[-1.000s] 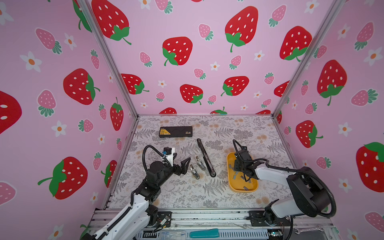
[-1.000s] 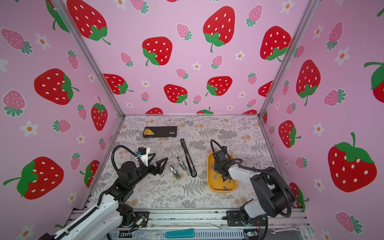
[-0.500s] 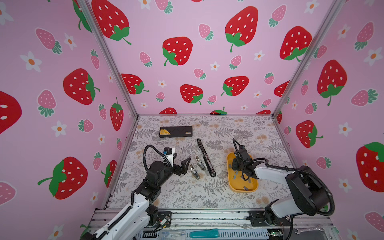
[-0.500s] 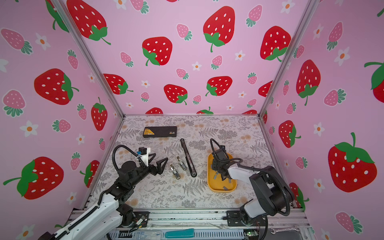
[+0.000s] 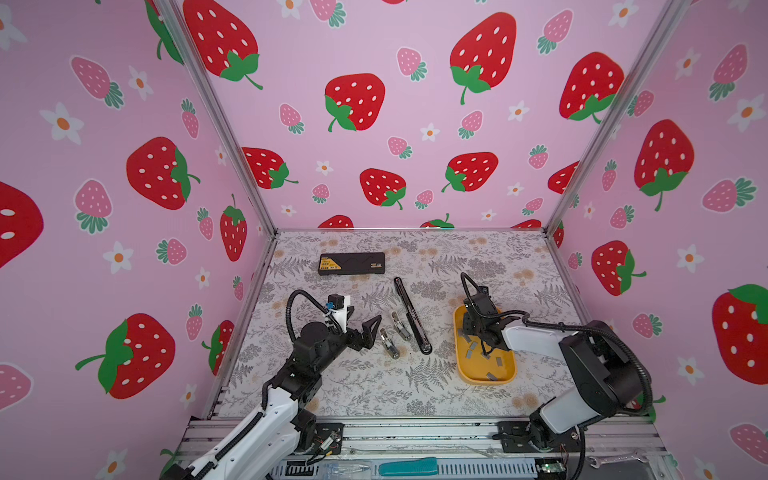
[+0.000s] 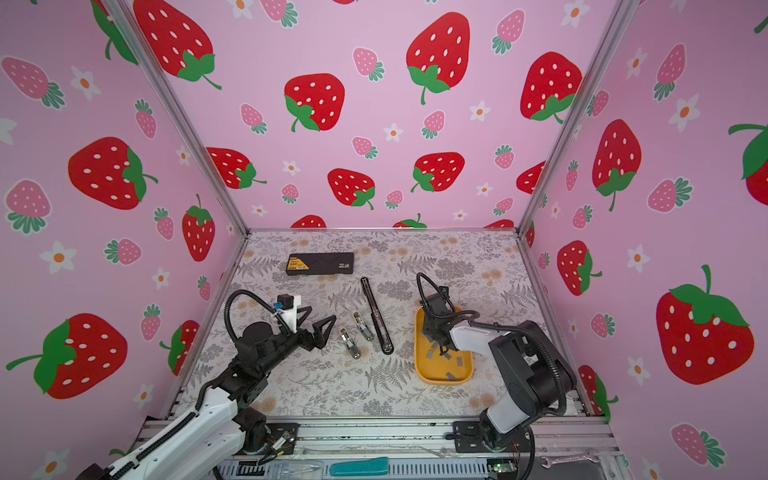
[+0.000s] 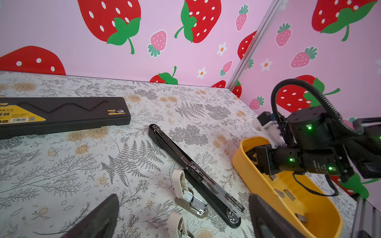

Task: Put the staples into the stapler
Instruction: 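Close the right gripper on a staple strip in the tray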

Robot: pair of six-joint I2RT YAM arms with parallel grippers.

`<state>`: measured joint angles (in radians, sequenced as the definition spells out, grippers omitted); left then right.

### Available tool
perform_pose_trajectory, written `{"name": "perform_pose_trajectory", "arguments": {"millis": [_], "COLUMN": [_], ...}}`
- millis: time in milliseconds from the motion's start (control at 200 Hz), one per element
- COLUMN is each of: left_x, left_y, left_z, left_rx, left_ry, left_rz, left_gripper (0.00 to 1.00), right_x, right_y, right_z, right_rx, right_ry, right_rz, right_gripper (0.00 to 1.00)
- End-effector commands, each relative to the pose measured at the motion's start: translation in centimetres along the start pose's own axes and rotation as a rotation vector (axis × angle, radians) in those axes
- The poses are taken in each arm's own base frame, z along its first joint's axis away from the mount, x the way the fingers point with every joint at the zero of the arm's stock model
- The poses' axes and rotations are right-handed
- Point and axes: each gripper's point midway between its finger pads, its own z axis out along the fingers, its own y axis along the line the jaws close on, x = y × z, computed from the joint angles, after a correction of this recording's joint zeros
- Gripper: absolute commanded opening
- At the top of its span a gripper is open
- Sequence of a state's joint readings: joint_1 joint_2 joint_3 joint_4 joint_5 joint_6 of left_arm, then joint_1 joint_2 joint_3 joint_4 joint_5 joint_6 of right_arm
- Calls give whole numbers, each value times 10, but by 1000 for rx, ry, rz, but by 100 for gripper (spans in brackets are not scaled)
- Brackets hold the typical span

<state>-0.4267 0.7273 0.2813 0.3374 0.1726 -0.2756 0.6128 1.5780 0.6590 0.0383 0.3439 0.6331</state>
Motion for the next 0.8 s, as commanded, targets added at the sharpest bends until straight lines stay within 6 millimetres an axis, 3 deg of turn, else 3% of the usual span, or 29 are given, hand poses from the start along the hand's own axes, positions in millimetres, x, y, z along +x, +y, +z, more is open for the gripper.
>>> {"name": "perform_pose_trajectory", "arguments": {"millis": [0, 145, 450, 795], "left_x": [-11, -9, -9, -11], "left_y": [-4, -4, -4, -1], "left_z": [-1, 0, 1, -1], "left_rx": [12, 11, 9, -8], "left_ry": [-32, -28, -27, -37], "left_rz": [22, 22, 25, 26], "left_gripper": [99, 99, 99, 99], "right_x": [14, 15, 21, 26], "right_y": [-7, -9, -13, -14], "right_z": [6, 8, 9, 5], "right_rx": [35, 52, 70, 70], "right_ry": [56, 62, 81, 102], "right_rz": [-13, -19, -38, -49], "right_gripper": [43, 41, 21, 20]}}
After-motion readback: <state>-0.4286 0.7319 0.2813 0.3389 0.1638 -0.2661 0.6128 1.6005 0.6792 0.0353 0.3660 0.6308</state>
